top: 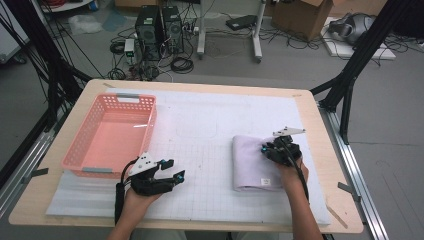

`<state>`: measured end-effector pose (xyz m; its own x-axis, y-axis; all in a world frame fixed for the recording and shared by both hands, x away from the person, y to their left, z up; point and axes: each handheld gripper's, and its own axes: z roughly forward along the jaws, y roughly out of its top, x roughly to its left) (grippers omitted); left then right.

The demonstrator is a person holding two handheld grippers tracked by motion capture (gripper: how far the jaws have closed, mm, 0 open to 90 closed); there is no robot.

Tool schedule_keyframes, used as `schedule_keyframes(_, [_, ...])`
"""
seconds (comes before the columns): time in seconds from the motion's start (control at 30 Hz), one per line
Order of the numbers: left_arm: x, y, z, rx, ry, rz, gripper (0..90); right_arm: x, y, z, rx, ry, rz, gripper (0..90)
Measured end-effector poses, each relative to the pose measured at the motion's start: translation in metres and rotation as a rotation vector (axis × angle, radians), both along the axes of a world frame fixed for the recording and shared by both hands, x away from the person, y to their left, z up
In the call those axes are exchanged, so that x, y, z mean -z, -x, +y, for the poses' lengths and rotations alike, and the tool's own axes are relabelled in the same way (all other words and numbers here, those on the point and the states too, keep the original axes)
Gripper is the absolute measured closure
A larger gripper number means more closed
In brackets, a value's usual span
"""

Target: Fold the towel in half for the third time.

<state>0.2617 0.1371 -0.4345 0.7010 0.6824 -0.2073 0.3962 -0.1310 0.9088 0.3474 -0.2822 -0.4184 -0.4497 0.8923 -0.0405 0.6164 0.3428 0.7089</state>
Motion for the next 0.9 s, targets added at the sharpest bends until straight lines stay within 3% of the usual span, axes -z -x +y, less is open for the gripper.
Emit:
schedule_keyframes(0.1, [0.0, 0.0, 0.0, 0.001, 0.0, 0.0, 38.6, 0.005, 0.004, -0.012, 0.027, 0.023, -0.006, 74.1])
schedule_keyframes(0.27, [0.0, 0.001, -0.001, 0.002, 0.002, -0.003, 38.2, 0.002, 0.012, -0.03, 0.083, -0.028, -0.041, 70.8])
schedule_keyframes(0.4, [-0.001, 0.001, -0.001, -0.002, 0.009, -0.005, 37.2, -0.006, 0.031, -0.038, 0.037, -0.087, -0.079, 68.5])
schedule_keyframes(0.5, [-0.001, 0.001, 0.0, -0.004, 0.016, -0.004, 36.6, -0.007, 0.049, -0.041, -0.015, -0.115, -0.077, 67.0])
schedule_keyframes(0.7, [-0.001, 0.001, 0.0, -0.005, 0.018, -0.007, 36.1, 0.005, 0.075, -0.042, -0.073, -0.079, -0.036, 67.3])
schedule_keyframes(0.9, [-0.002, 0.001, 0.001, -0.006, 0.027, -0.009, 33.9, 0.012, 0.086, -0.054, -0.023, -0.055, -0.039, 67.6])
